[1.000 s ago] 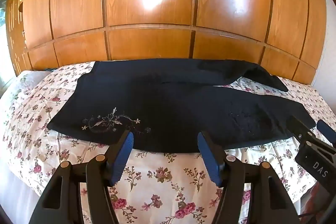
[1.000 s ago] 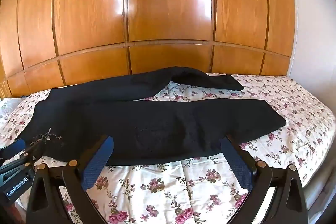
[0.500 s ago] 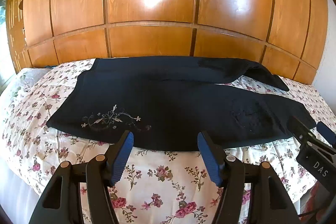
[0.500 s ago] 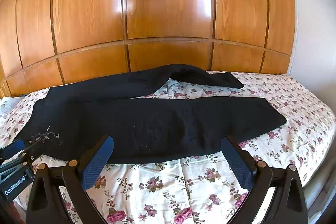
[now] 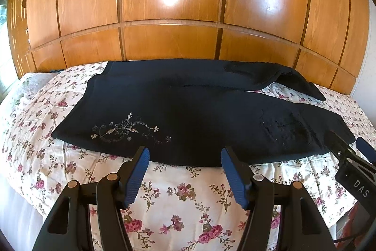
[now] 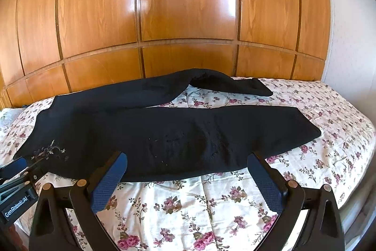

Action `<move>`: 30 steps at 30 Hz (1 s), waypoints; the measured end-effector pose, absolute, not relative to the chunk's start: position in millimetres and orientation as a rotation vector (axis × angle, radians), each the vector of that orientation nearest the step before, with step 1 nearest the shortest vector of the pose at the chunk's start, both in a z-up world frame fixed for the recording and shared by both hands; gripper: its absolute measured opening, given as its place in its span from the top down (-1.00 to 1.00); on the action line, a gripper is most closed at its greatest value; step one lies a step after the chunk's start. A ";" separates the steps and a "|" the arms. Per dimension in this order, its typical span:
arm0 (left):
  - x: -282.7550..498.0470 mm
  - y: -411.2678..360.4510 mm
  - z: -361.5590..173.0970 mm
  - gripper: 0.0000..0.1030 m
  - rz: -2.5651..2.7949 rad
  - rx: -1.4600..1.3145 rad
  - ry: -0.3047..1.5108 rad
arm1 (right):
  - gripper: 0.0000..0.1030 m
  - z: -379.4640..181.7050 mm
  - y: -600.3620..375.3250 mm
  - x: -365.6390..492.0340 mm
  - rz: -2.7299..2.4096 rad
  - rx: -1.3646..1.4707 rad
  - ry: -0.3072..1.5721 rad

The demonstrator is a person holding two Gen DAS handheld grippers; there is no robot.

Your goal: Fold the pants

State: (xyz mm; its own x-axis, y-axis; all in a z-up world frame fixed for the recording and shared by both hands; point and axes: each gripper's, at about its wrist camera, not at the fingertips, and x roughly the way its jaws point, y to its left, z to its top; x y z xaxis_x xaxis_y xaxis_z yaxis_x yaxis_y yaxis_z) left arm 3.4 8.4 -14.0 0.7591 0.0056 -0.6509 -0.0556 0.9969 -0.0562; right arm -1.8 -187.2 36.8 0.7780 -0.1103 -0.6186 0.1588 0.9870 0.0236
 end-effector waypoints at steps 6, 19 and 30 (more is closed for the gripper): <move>4.6 10.5 -15.3 -0.26 0.033 -0.082 0.714 | -1.00 36.1 -185.8 -2.4 -0.145 0.074 0.668; 6.1 12.0 -17.7 -0.26 0.031 -0.085 0.725 | -0.99 35.0 -185.7 -0.4 -0.144 0.079 0.676; 7.7 12.5 -21.3 -0.26 0.035 -0.083 0.741 | -0.99 32.3 -186.7 1.0 -0.140 0.087 0.692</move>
